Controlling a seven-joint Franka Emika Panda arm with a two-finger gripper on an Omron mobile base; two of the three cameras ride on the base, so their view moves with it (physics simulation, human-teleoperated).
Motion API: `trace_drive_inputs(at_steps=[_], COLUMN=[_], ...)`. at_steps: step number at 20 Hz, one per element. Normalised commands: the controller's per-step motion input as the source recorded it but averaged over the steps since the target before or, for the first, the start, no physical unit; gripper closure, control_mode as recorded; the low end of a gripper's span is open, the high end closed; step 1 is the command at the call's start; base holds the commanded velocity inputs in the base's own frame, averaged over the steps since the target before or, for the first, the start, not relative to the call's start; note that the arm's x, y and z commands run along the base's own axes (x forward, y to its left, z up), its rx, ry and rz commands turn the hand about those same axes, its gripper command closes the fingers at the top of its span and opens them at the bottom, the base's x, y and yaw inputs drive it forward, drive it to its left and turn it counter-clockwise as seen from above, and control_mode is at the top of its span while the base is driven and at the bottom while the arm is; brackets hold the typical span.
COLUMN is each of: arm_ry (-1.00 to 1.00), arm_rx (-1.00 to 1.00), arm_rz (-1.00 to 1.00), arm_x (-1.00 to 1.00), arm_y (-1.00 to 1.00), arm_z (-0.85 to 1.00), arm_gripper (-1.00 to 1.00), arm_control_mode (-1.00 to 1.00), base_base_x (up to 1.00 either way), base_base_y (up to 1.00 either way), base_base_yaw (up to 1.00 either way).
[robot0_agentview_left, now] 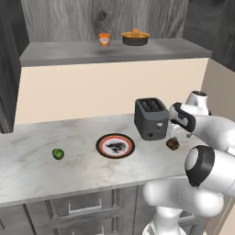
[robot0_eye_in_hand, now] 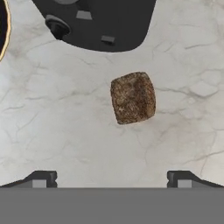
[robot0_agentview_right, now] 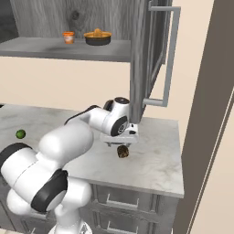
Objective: Pick the avocado and bread from the counter and place them on the plate. Then pick the jam from the cabinet and place it next to the plate. Lastly close the cabinet door.
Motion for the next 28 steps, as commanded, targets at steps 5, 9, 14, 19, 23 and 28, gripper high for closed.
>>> trace_drive_inputs(at_steps=[5, 9, 14, 19, 23, 28], arm_ry=[0.00, 0.01, 0.01, 0.04, 0.05, 0.02], arm_rx=[0.00, 0.00, 0.00, 0.00, 0.00, 0.00], arm_rz=[0.07, 0.11, 0.09, 0.05, 0.04, 0.02], arm_x=[0.02, 0.00, 0.06, 0.21, 0.24, 0.26], arm_y=[0.00, 0.00, 0.00, 0.00, 0.00, 0.00], arm_z=[-0.22, -0.16, -0.15, -0.17, -0.20, -0.18], arm_gripper=[-1.00, -1.00, -1.00, -1.00, -1.00, -1.00], arm_control_mode=[-1.00, -1.00, -1.00, -1.00, -1.00, -1.00], base_base_x=[0.00, 0.00, 0.00, 0.00, 0.00, 0.00], base_base_y=[0.00, 0.00, 0.00, 0.00, 0.00, 0.00], base_base_yaw=[0.00, 0.00, 0.00, 0.00, 0.00, 0.00])
